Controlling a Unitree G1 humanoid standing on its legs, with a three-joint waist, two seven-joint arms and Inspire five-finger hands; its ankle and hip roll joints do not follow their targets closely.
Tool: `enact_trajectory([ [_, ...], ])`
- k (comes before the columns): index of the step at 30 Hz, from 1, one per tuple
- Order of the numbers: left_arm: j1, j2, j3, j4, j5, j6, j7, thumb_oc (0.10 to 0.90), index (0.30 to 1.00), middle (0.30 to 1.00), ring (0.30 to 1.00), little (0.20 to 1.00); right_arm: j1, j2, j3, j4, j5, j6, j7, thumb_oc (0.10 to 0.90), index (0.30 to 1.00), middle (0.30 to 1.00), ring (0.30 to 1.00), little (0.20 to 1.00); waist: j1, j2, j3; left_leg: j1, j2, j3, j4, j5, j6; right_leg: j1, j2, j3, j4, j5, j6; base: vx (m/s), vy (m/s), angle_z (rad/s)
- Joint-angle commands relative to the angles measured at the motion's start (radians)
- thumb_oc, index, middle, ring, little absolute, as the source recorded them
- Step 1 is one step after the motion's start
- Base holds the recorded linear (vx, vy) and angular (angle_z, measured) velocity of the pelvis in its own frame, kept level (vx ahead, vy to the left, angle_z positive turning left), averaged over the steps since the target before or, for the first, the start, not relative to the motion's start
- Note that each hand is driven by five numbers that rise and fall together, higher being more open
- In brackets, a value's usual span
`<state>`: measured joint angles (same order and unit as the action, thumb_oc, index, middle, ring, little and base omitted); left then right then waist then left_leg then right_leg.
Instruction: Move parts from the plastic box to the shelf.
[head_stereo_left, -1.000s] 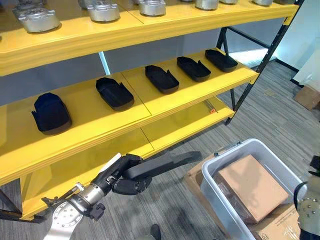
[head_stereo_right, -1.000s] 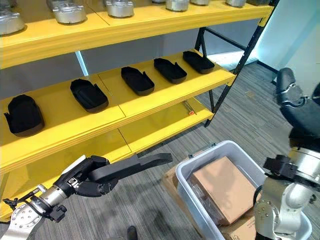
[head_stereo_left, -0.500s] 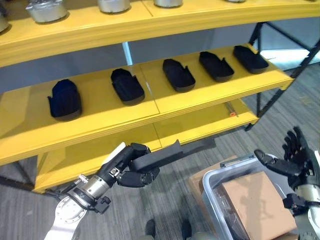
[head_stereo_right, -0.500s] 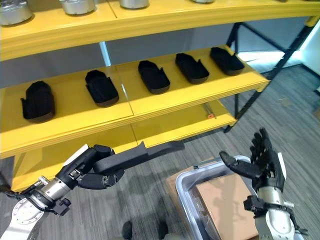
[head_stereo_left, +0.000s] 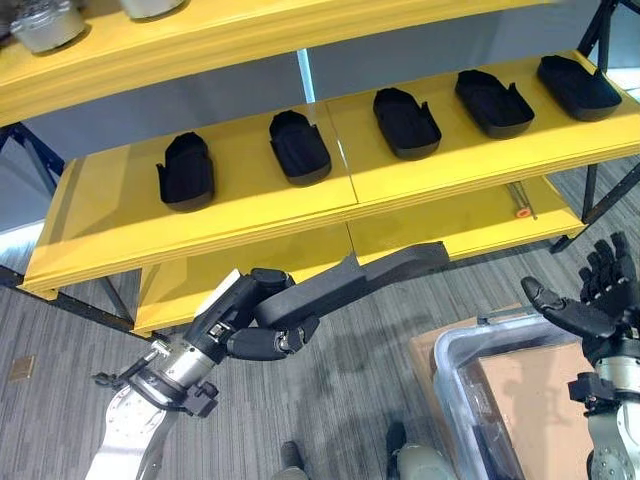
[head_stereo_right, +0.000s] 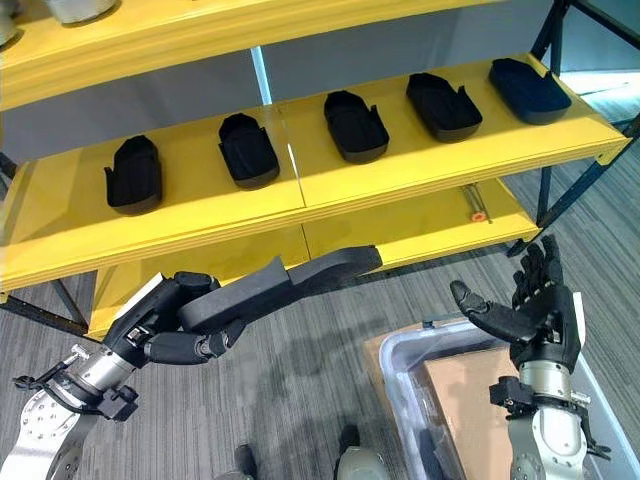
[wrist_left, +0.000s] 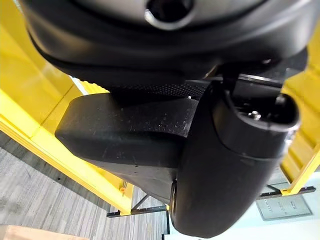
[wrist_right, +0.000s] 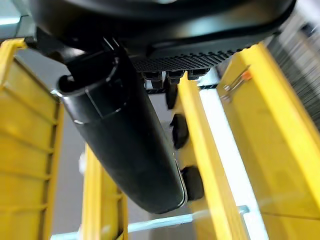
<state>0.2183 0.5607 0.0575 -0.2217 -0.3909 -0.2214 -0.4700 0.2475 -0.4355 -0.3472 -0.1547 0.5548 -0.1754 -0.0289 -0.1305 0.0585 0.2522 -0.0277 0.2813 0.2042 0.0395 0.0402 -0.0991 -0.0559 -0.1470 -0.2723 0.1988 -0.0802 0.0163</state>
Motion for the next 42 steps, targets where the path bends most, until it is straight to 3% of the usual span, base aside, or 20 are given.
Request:
enact_trajectory([
  [1,-0.063,-0.014,0.09,-0.104,-0.105,-0.138,0.019,0.4,0.3,0.3,0.3,0.3,-0.07,-0.088,-0.027,-0.091,-0.007,-0.1,0.006,0.9,1.0,1.0,1.0,1.0,0.002,0.0,-0.043,0.013,0.013,0.002,-0.084,0.197,-0.042,0.02,0.066,0.059,0.046,-0.098,0.007,0.04,0.472,0.31],
  [5,-0.062,-0.012,0.08,-0.078,-0.128,-0.117,0.036,0.4,0.3,0.3,0.3,0.3,-0.085,-0.069,-0.017,-0.012,0.064,-0.014,0.012,0.9,1.0,1.0,1.0,1.0,0.022,-0.001,-0.04,0.025,-0.022,-0.014,-0.084,0.132,-0.031,0.033,0.036,0.051,0.083,-0.108,0.018,0.08,0.381,0.26],
  [10,-0.052,-0.017,0.107,-0.085,-0.094,-0.148,0.032,0.4,0.3,0.3,0.3,0.3,-0.087,-0.034,-0.018,0.072,0.104,0.019,0.021,0.9,1.0,1.0,1.0,1.0,0.061,-0.016,-0.054,0.08,-0.088,-0.033,-0.091,0.043,-0.008,0.089,-0.016,0.034,0.014,-0.045,0.072,0.13,0.313,0.24],
  [11,-0.041,-0.017,0.141,-0.087,-0.061,-0.171,0.016,0.4,0.3,0.3,0.3,0.3,-0.08,-0.001,-0.018,0.077,0.134,0.026,0.067,0.9,1.0,1.0,1.0,1.0,0.084,-0.036,-0.066,0.099,-0.113,-0.037,-0.101,0.018,0.008,0.117,-0.05,0.011,-0.042,0.003,0.11,0.16,0.384,0.36],
  [12,-0.04,-0.016,0.149,-0.087,-0.042,-0.175,0.018,0.4,0.3,0.3,0.3,0.3,-0.083,0.011,-0.012,0.078,0.134,0.025,0.087,0.9,1.0,1.0,1.0,1.0,0.092,-0.046,-0.069,0.102,-0.124,-0.037,-0.098,0.007,0.018,0.124,-0.061,0.006,-0.061,0.021,0.123,0.12,0.293,0.25],
  [17,-0.062,-0.021,0.183,-0.091,-0.032,-0.194,0.047,0.4,0.3,0.3,0.3,0.3,-0.097,0.032,0.037,0.031,0.065,0.042,0.136,0.9,1.0,1.0,1.0,1.0,0.127,-0.089,-0.083,0.103,-0.169,0.01,-0.066,-0.044,0.061,0.14,-0.108,-0.031,-0.103,0.083,0.148,0.05,0.197,-0.07],
  [21,-0.077,-0.024,0.184,-0.094,0.034,-0.221,0.083,0.4,0.3,0.3,0.3,0.3,-0.122,0.039,0.078,0.033,0.029,0.073,0.152,0.9,1.0,1.0,1.0,1.0,0.151,-0.111,-0.083,0.103,-0.188,0.049,-0.042,-0.077,0.084,0.145,-0.126,-0.067,-0.083,0.11,0.159,0.02,0.148,-0.23],
  [25,-0.086,-0.001,0.202,-0.083,0.06,-0.224,0.158,0.4,0.3,0.3,0.3,0.3,-0.156,0.032,0.132,0.077,0.032,0.157,0.137,0.9,1.0,1.0,1.0,1.0,0.182,-0.119,-0.085,0.117,-0.205,0.081,-0.053,-0.097,0.101,0.147,-0.143,-0.125,-0.023,0.143,0.174,0.05,0.203,-0.41],
  [28,-0.087,0.007,0.218,-0.074,0.017,-0.222,0.139,0.4,0.3,0.3,0.3,0.3,-0.172,0.046,0.155,0.13,0.003,0.129,0.146,0.9,1.0,1.0,1.0,1.0,0.195,-0.121,-0.071,0.137,-0.222,0.081,-0.078,-0.109,0.123,0.108,-0.16,-0.136,0.077,0.179,0.192,0.05,0.125,-0.36],
  [30,-0.086,-0.002,0.205,-0.077,0.002,-0.207,0.13,0.4,0.3,0.3,0.3,0.3,-0.146,0.046,0.148,0.126,-0.018,0.119,0.164,0.9,1.0,1.0,1.0,1.0,0.164,-0.126,-0.063,0.135,-0.226,0.05,-0.092,-0.092,0.133,0.069,-0.073,-0.057,0.062,0.148,0.16,0.11,-0.066,-0.01],
  [32,-0.093,-0.013,0.181,-0.076,-0.002,-0.197,0.141,0.4,0.3,0.3,0.3,0.3,-0.122,0.034,0.148,0.105,-0.028,0.117,0.181,0.9,1.0,1.0,1.0,1.0,0.131,-0.132,-0.063,0.137,-0.228,0.019,-0.092,-0.089,0.123,0.069,0.0,0.015,-0.051,0.102,0.145,0.23,-0.113,0.5],
  [34,-0.092,-0.022,0.171,-0.077,-0.006,-0.196,0.156,0.4,0.3,0.3,0.3,0.3,-0.117,0.025,0.147,0.097,-0.036,0.123,0.196,0.9,1.0,1.0,1.0,1.0,0.118,-0.139,-0.067,0.137,-0.232,0.017,-0.098,-0.089,0.117,0.056,0.012,0.035,-0.138,0.125,0.145,0.22,-0.117,0.61],
  [36,-0.078,-0.027,0.161,-0.08,0.02,-0.218,0.188,0.4,0.3,0.3,0.3,0.3,-0.118,0.01,0.164,0.084,-0.048,0.126,0.215,0.9,1.0,1.0,1.0,1.0,0.108,-0.157,-0.061,0.157,-0.236,0.029,-0.108,-0.111,0.106,0.01,0.012,0.034,-0.269,0.227,0.174,0.3,-0.234,0.25],
  [37,-0.074,-0.022,0.152,-0.079,0.03,-0.232,0.206,0.4,0.3,0.3,0.3,0.3,-0.116,0.007,0.177,0.076,-0.055,0.119,0.219,0.9,1.0,1.0,1.0,1.0,0.096,-0.16,-0.052,0.165,-0.233,0.018,-0.105,-0.119,0.109,-0.021,0.006,0.075,-0.275,0.268,0.185,0.29,-0.275,0.11],
  [39,-0.077,-0.022,0.146,-0.079,0.032,-0.238,0.204,0.4,0.3,0.3,0.3,0.3,-0.096,0.007,0.184,0.056,-0.049,0.126,0.22,0.9,1.0,1.0,1.0,1.0,0.082,-0.161,-0.048,0.166,-0.231,-0.002,-0.1,-0.127,0.111,-0.025,0.014,0.135,-0.282,0.263,0.182,0.22,-0.221,0.22],
  [42,-0.065,-0.033,0.134,-0.076,-0.046,-0.219,0.148,0.4,0.3,0.3,0.3,0.3,-0.076,-0.003,0.209,0.068,-0.033,0.151,0.269,0.9,1.0,1.0,1.0,1.0,0.075,-0.157,-0.057,0.168,-0.223,0.008,-0.078,-0.129,0.098,-0.013,0.035,0.114,-0.267,0.232,0.153,0.26,-0.241,0.55],
])
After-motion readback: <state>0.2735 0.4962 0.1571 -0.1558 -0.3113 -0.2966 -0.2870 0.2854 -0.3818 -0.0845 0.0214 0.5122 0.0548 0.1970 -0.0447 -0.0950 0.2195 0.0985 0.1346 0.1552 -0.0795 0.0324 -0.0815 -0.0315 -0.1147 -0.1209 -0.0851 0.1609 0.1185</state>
